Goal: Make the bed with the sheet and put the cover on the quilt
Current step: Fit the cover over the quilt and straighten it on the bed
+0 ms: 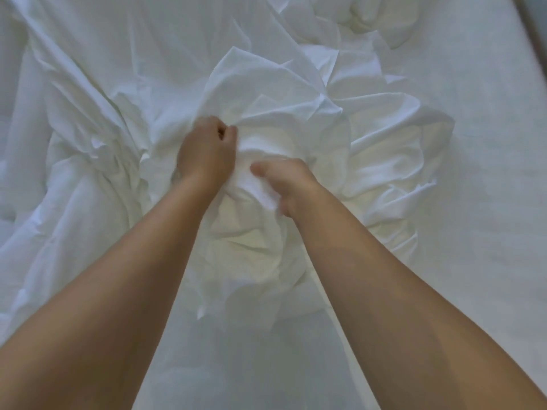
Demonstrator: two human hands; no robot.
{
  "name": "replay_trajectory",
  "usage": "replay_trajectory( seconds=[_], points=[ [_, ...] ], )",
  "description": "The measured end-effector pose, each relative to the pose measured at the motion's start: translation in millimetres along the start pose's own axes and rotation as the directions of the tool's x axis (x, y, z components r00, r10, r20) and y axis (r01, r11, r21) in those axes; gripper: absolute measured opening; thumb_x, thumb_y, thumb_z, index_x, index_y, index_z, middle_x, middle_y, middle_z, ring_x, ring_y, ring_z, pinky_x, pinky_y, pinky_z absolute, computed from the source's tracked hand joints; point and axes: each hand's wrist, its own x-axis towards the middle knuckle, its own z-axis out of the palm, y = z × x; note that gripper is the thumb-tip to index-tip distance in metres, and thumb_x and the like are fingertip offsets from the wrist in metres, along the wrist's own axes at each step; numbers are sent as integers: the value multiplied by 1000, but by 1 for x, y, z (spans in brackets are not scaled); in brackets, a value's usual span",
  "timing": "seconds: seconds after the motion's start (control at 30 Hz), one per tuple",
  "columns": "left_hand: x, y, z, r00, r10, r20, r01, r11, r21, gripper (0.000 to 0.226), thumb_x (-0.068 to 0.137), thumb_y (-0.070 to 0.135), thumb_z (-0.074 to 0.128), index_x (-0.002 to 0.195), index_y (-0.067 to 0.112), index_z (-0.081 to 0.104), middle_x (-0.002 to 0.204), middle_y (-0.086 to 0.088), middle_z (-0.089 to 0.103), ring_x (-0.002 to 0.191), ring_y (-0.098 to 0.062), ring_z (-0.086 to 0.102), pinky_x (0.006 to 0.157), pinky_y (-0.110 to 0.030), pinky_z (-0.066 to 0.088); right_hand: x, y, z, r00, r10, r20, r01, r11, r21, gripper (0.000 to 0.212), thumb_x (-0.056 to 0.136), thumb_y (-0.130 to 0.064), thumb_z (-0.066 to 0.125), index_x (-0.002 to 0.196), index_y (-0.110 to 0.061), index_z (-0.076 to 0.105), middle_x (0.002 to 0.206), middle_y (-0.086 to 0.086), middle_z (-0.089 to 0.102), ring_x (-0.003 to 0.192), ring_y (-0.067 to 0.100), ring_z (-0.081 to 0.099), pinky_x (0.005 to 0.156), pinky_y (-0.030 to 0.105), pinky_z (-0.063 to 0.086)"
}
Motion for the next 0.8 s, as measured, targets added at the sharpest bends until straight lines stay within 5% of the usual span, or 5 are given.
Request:
replay_trajectory(
  seconds=[0.13, 0.27, 0.43, 0.57, 0.8],
  points=[
    [-24, 5, 16, 994, 79, 69, -81, 996, 27, 32, 89, 40, 52, 105, 13, 60, 108, -10, 61, 102, -29, 56, 82, -34, 42, 13, -3, -5, 968, -1, -250, 17, 998, 61, 35, 87, 3, 48, 121, 4, 56, 118, 17, 61, 86, 30, 63, 44, 18, 47],
    [-53, -7, 29, 957, -288, 35, 289, 931, -223, 75, 73, 69, 57, 116, 8, 53, 120, -7, 56, 110, -26, 53, 94, -34, 42, 11, 7, -31, 897, -196, -397, 178, 981, -82, 39, 83, 2, 40, 118, -1, 57, 114, 15, 61, 105, 34, 58, 88, 34, 50],
    [-74, 28, 24, 610, -381, 695, 792, 262, -552, 73, 72, 73, 58, 111, 11, 58, 110, -12, 66, 93, -27, 64, 91, -42, 49, -14, 15, -51, 903, -317, -288, 310, 948, -73, 14, 83, -16, 47, 73, -13, 57, 74, 1, 56, 72, 23, 55, 69, 36, 48],
    [-82, 67, 10, 780, -384, 495, 540, 12, -842, 36, 86, 41, 62, 106, 12, 64, 106, -12, 69, 91, -29, 67, 88, -42, 53, -49, -4, -57, 941, -318, -120, 324, 945, 35, 32, 86, -39, 63, 80, -7, 62, 74, 3, 55, 71, 19, 56, 67, 32, 49],
    [-272, 154, 20, 815, -279, 509, 556, 125, -822, 30, 81, 23, 66, 109, 10, 67, 106, -7, 71, 96, -23, 68, 87, -35, 53, -203, 38, -222, 807, -503, -310, 562, 816, 138, 13, 81, -18, 71, 68, -22, 69, 73, -8, 72, 67, 8, 68, 60, 26, 54]
  ],
)
